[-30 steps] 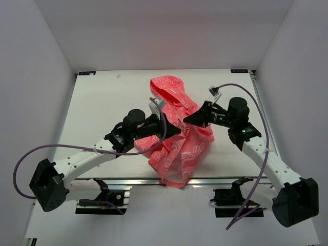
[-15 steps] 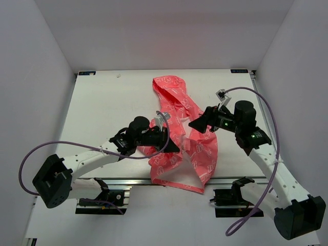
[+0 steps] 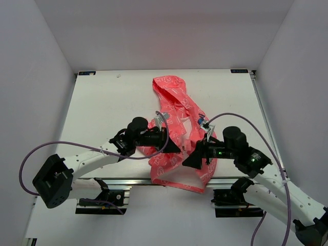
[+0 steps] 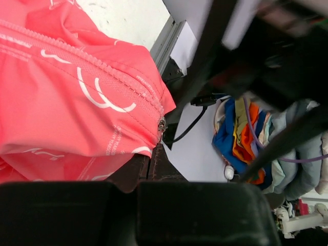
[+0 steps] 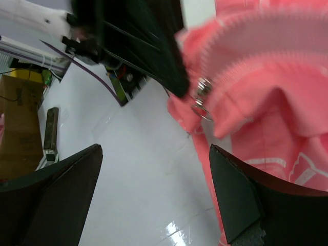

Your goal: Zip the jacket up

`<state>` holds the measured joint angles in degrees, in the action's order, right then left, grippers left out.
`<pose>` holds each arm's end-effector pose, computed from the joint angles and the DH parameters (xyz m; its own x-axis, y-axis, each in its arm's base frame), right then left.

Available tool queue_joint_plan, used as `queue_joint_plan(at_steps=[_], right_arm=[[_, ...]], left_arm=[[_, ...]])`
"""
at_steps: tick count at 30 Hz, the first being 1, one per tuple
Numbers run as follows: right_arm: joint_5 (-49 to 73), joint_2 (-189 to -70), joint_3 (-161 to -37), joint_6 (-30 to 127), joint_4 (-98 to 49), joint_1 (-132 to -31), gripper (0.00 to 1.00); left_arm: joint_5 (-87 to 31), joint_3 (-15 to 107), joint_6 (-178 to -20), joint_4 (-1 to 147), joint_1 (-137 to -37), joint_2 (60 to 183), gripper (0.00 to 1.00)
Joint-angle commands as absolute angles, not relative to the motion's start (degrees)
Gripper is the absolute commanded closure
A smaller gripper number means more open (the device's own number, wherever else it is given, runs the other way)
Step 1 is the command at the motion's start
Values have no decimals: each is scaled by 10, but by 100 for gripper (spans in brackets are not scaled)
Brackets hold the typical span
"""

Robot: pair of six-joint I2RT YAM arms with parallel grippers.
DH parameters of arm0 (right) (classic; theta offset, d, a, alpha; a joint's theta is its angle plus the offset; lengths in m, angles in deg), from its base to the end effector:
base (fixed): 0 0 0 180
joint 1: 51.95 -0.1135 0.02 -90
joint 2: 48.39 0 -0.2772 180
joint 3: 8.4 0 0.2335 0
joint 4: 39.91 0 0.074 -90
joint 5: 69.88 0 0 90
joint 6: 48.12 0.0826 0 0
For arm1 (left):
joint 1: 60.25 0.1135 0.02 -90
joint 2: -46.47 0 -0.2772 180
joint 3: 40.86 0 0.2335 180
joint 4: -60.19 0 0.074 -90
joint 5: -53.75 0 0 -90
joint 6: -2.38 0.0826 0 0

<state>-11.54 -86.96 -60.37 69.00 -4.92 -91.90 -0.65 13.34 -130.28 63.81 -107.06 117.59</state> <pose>0.0983 0.1389 0.2873 -0.6708 -0.0557 -0.7396 -0.6909 0.4096 0.5958 0.1606 -0.2413 0.2583 -0.8311 0.0803 -0.5502 0.5476 0.2903 -0.7848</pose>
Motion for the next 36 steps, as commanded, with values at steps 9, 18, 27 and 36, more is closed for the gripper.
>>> queue_joint_plan(at_steps=[9, 18, 27, 36], right_arm=[[-91, -892, -494, 812, -290, -965, 11], [-57, -879, -468, 840, -342, -967, 11], [-48, -856, -469, 843, -321, -967, 15], [-48, -843, -476, 842, -305, -967, 28]], left_arm=[[8, 108, -1327, 603, -1068, 1157, 100], [10, 109, -1331, 596, -1068, 1167, 100], [0, 107, -1326, 609, -1067, 1163, 100], [-24, 103, -1313, 621, -1067, 1145, 100]])
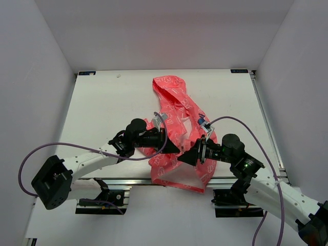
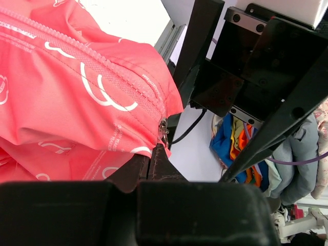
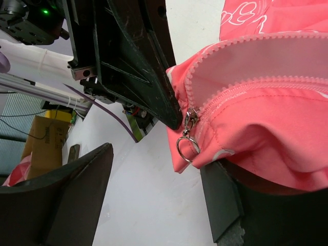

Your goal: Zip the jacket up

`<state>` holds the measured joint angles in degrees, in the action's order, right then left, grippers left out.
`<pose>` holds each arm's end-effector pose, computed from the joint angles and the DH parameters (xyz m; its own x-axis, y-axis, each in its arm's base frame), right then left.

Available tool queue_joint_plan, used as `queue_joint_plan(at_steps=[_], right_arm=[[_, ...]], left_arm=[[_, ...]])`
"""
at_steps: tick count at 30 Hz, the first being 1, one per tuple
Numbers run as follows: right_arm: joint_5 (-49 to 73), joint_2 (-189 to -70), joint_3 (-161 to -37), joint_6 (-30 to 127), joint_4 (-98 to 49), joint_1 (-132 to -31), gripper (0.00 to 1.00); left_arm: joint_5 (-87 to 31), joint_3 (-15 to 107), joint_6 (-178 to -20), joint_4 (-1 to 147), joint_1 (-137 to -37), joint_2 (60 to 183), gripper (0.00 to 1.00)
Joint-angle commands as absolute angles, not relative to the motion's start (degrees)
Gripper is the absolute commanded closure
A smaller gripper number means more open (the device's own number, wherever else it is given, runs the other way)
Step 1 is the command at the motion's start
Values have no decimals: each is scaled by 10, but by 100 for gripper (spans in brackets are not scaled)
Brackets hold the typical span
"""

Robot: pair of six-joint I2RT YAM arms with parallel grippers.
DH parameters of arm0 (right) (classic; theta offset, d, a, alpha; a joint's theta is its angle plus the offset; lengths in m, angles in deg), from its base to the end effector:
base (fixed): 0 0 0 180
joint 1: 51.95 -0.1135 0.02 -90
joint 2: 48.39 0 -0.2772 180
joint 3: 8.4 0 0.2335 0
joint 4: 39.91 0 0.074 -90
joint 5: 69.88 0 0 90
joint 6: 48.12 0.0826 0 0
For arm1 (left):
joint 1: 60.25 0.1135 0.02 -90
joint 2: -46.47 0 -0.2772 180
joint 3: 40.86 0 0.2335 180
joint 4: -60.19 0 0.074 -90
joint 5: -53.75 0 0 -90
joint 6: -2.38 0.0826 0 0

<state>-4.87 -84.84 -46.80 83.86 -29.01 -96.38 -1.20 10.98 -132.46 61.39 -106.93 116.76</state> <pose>0.1023 0.1491 0.2630 -0.7063 0.1566 -0.6904 -0.6189 0.3368 0.7096 0.1585 -0.2373 0.2529 -0.8452 0.0549 -0.5316 0.5228 0.2918 -0.8010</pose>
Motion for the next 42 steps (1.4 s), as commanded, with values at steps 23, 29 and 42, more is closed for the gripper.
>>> queue_joint_plan(at_steps=[23, 29, 42], right_arm=[[-51, -821, -475, 844, -306, -967, 33], [-59, -822, -465, 851, -322, -967, 36], [-58, -855, -452, 860, -357, -967, 40]], left_arm=[[-10, 101, -1306, 615, -1069, 1147, 100], [-12, 99, -1309, 615, -1068, 1145, 100], [-8, 96, -1318, 611, -1069, 1135, 100]])
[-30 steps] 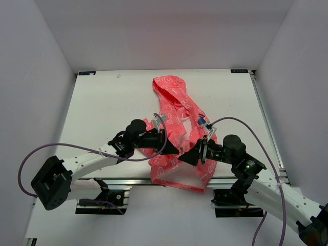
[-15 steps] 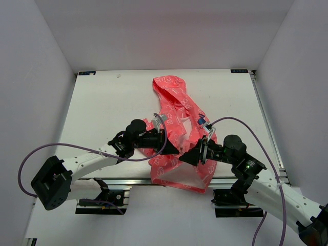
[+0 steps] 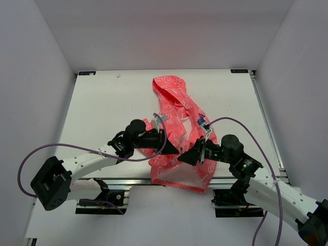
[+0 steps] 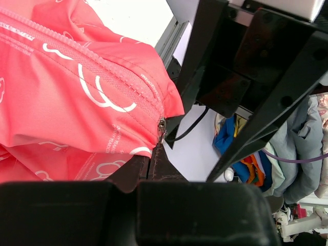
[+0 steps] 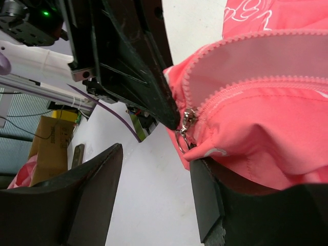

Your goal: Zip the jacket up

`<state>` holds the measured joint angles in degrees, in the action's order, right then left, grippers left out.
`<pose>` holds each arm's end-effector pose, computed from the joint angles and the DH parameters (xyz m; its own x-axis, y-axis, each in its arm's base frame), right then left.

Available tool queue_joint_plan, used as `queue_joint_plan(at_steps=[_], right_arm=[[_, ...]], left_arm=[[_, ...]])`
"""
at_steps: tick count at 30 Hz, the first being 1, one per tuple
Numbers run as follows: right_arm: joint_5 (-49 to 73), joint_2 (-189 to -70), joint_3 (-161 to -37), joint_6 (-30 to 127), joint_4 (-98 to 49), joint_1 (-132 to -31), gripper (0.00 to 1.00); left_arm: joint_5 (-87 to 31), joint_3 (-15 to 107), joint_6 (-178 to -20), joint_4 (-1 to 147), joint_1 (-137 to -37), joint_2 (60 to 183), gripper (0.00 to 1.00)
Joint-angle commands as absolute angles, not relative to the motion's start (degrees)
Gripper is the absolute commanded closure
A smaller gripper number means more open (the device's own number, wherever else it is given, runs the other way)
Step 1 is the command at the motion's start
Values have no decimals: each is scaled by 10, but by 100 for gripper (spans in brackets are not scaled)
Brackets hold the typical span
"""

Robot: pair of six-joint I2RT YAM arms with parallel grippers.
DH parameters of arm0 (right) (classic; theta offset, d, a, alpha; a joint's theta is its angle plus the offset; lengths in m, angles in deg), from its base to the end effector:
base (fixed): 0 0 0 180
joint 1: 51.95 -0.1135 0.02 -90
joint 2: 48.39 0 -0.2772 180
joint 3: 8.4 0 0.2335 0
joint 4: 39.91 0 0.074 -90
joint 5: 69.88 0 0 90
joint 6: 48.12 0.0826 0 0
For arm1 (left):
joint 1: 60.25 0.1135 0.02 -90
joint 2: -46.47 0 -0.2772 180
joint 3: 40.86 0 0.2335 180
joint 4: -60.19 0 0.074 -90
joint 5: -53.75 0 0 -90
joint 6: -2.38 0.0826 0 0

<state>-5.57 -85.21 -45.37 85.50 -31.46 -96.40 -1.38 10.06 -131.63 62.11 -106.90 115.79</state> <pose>0.1023 0.1505 0.2588 -0.7212 0.1634 -0.6732 -0.6074 0.3180 0.7279 0.1555 -0.2336 0.2499 -0.8417 0.0612 -0.5365 0.5282 0.3001 -0.7943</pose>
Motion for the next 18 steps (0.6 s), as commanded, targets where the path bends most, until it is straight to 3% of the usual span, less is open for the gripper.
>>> queue_joint_plan(at_steps=[1, 8, 9, 18], right_arm=[[-57, -857, -452, 860, -360, -968, 40], [-58, -870, -451, 861, -387, -969, 48], [-58, -872, -450, 862, -391, -970, 52], [-23, -872, -439, 878, -409, -973, 59]], left_arm=[[-8, 96, -1317, 612, -1068, 1135, 100], [-5, 93, -1323, 604, -1068, 1134, 100], [-5, 94, -1323, 604, -1069, 1134, 100], [2, 91, -1325, 594, -1072, 1136, 100]])
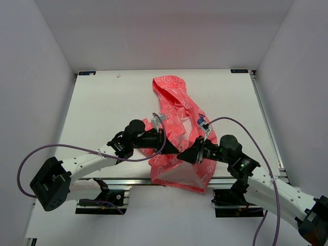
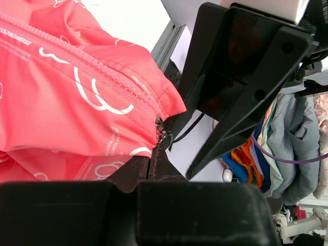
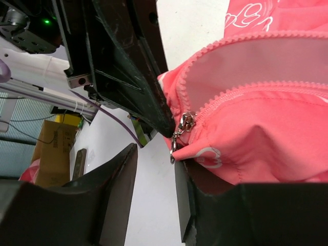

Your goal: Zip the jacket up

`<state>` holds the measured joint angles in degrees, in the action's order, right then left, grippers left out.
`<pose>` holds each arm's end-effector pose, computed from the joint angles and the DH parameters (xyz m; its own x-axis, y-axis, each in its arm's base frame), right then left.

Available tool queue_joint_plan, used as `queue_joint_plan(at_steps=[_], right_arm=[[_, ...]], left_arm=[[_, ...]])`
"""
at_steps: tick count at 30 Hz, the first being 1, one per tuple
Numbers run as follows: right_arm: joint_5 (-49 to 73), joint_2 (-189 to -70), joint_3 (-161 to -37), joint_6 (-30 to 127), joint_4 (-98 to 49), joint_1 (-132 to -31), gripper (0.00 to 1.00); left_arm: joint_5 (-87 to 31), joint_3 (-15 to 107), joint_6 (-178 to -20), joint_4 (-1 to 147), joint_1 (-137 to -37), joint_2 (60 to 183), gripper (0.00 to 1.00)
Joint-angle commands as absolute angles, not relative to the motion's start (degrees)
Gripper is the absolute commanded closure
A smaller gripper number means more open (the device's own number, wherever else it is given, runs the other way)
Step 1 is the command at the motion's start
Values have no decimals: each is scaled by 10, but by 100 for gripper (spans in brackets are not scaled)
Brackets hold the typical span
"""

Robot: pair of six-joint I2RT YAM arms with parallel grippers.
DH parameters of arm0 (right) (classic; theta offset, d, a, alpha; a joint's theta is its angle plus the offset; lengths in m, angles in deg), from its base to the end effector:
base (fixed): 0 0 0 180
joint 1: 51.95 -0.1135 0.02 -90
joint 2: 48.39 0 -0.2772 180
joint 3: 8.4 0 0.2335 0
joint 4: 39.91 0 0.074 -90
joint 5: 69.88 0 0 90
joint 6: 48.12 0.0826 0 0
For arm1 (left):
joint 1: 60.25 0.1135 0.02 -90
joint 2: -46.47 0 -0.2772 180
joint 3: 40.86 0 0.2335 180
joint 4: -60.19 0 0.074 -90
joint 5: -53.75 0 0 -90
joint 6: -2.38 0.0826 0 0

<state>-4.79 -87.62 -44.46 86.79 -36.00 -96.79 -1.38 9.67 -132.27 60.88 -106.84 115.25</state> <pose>0.1075 0.1560 0.2575 -0.7226 0.1844 -0.6662 -0.6011 0.3081 0.7374 0.1550 -0.2326 0.2528 -0.8387 0.0476 -0.5425 0.5316 0.2873 -0.7967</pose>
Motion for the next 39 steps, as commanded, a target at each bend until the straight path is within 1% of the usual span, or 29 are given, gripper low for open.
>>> queue_joint_plan(at_steps=[1, 6, 8, 10, 12, 14, 15, 23, 28, 36, 39], right_arm=[[-19, -871, -438, 879, -409, -973, 60], [12, -868, -431, 890, -418, -977, 67], [27, -868, -433, 890, -415, -980, 67], [45, -865, -434, 892, -413, -985, 72], [54, -863, -433, 892, -415, -989, 81], [61, -863, -433, 893, -414, -992, 96], [67, -861, -436, 894, -408, -993, 100], [93, -828, -462, 936, -335, -997, 100], [103, -825, -468, 954, -351, -997, 100], [141, -893, -513, 943, -404, -997, 100], [189, -893, -525, 945, -399, -996, 100]], left_arm=[[4, 91, -1326, 593, -1072, 1136, 100], [7, 91, -1324, 595, -1076, 1134, 100], [6, 88, -1324, 593, -1078, 1131, 100], [8, 87, -1324, 592, -1078, 1130, 100], [7, 87, -1324, 593, -1079, 1129, 100], [7, 87, -1323, 594, -1079, 1130, 100], [7, 88, -1322, 595, -1080, 1130, 100], [-14, 90, -1308, 630, -1081, 1134, 100], [-13, 86, -1303, 635, -1082, 1133, 100], [-11, 93, -1292, 678, -1090, 1139, 100], [-6, 93, -1288, 694, -1091, 1139, 100]])
